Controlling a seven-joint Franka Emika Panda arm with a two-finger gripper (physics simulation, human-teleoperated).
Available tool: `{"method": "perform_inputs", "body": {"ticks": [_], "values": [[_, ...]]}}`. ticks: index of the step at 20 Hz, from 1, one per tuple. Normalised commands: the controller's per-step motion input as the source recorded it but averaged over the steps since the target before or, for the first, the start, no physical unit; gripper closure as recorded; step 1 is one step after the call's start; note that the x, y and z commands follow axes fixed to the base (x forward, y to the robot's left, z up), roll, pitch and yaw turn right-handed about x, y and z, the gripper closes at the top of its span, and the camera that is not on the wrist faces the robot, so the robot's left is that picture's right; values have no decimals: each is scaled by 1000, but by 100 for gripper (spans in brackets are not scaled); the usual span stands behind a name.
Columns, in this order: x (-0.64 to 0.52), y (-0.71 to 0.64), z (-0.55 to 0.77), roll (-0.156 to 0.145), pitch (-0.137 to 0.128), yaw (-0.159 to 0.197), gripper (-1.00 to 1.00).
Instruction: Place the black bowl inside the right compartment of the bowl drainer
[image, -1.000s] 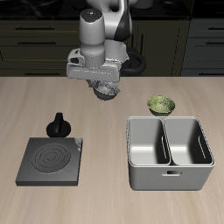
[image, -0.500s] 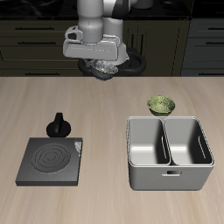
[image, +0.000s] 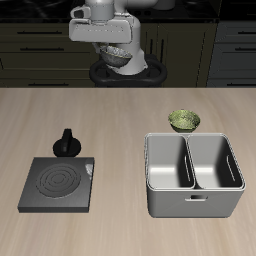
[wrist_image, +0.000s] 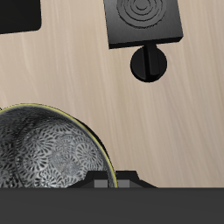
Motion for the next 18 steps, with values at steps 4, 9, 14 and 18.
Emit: {"method": "perform_inputs", "body": {"ticks": [4, 9, 14, 18], "values": [[73, -21, 119, 0, 22, 6, 100], [114, 178, 202, 21, 8, 16, 100], [423, 379, 363, 9, 11, 17, 100], [457, 275, 129, -1, 45, 19, 100]]}}
